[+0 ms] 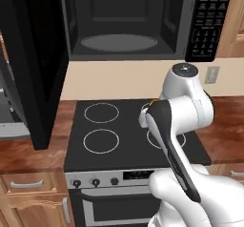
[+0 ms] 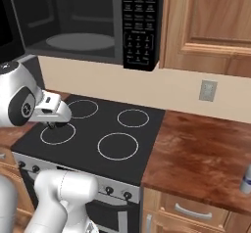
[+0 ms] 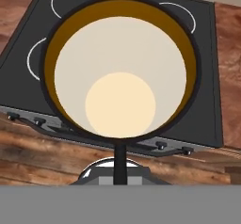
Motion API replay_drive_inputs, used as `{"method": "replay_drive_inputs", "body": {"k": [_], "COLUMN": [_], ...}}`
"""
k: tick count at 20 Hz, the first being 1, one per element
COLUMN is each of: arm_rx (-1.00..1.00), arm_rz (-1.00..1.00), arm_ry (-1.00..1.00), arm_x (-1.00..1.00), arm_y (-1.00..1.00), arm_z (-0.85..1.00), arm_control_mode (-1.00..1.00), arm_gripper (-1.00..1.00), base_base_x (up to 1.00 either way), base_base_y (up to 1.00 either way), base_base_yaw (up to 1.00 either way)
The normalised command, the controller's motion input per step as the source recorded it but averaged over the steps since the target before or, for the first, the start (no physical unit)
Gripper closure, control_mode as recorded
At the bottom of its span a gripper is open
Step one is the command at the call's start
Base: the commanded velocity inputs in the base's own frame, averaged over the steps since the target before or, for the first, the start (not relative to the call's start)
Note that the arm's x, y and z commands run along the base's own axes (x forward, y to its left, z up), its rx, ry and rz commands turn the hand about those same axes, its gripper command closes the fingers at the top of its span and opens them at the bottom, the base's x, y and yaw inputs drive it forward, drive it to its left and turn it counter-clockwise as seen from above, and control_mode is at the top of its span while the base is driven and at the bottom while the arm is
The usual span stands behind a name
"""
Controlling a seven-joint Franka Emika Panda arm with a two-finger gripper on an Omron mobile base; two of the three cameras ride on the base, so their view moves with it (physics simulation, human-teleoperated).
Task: Pick the mug from the counter and place it inside the microwave. Then close the microwave.
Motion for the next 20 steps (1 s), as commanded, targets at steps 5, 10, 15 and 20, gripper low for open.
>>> {"method": "replay_drive_inputs", "body": {"k": [5, 10, 15, 20], "arm_rx": [0.00, 0.00, 0.00, 0.00], "arm_rz": [0.00, 0.00, 0.00, 0.00], "arm_ry": [0.00, 0.00, 0.00, 0.00], "arm_x": [0.00, 0.00, 0.00, 0.00], "arm_y": [0.00, 0.00, 0.00, 0.00], "arm_z": [0.00, 0.00, 0.00, 0.00], "arm_control_mode": [1.00, 1.00, 1.00, 1.00], "arm_gripper": [1.00, 1.00, 1.00, 1.00], "base_base_x": [-0.03, -0.08, -0.06, -0.05], "base_base_y": [0.42, 0.30, 0.23, 0.17], "base_base_yaw": [-0.21, -0.22, -0.22, -0.21]}}
